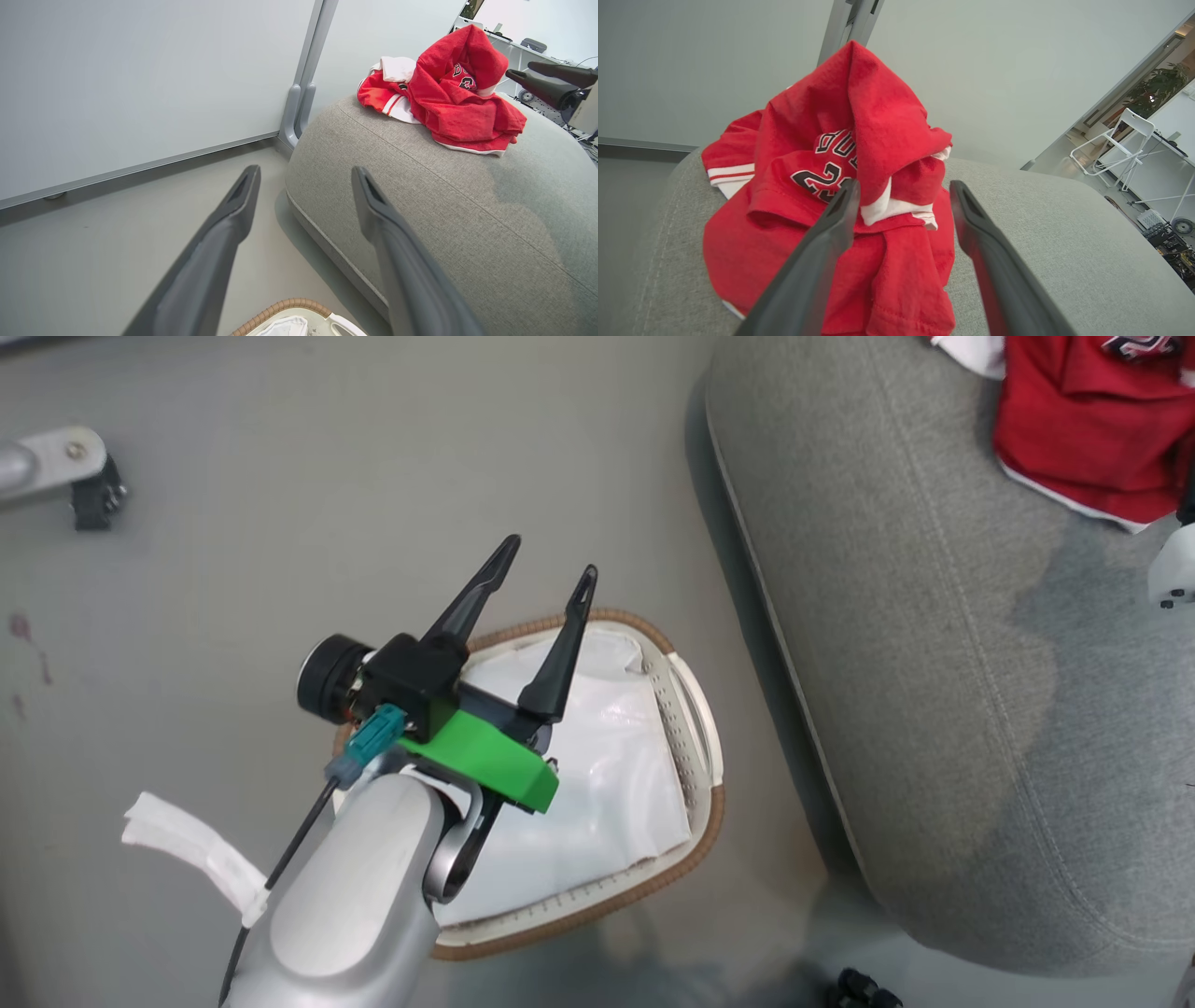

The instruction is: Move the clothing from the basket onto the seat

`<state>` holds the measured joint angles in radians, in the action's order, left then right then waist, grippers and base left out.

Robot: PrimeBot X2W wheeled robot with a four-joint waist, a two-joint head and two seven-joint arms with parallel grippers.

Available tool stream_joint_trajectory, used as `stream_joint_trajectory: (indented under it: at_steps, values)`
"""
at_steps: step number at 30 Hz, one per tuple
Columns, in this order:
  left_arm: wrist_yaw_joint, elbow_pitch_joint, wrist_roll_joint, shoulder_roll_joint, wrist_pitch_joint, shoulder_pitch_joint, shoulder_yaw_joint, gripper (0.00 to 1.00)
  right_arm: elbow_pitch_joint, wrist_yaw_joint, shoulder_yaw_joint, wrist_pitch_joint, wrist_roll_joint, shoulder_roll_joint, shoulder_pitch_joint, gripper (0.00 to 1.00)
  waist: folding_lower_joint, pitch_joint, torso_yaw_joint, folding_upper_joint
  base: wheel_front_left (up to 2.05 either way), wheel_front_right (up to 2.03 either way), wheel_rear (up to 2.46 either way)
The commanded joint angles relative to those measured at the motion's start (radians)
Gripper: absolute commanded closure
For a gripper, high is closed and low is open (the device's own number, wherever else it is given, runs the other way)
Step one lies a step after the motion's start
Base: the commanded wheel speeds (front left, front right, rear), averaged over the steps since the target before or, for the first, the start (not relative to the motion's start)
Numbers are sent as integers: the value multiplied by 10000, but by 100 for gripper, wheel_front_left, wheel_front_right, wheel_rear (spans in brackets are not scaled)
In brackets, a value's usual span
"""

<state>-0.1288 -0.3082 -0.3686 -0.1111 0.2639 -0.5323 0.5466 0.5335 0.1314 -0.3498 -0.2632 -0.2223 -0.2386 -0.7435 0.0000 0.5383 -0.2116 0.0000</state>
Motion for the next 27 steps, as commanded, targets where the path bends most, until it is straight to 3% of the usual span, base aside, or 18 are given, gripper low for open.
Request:
stream_joint_trajectory:
  at_steps: [1, 15, 27]
  values:
    - [-30, 4, -34, 31, 5, 315, -171, 0, 34, -14, -25, -25, -70, -71, 201, 0, 0, -1258, 239, 0, 0, 0, 0]
    - [-27, 36, 265, 419, 5, 2378, -2633, 0, -704, -14, 895, -25, 459, 875, 1489, 0, 0, -3625, 1440, 0, 0, 0, 0]
    - [138, 122, 627, 591, 5, 4085, -4320, 0, -1881, -14, 1947, -23, 1860, 1850, 3946, 0, 0, -4431, 2187, 0, 0, 0, 0]
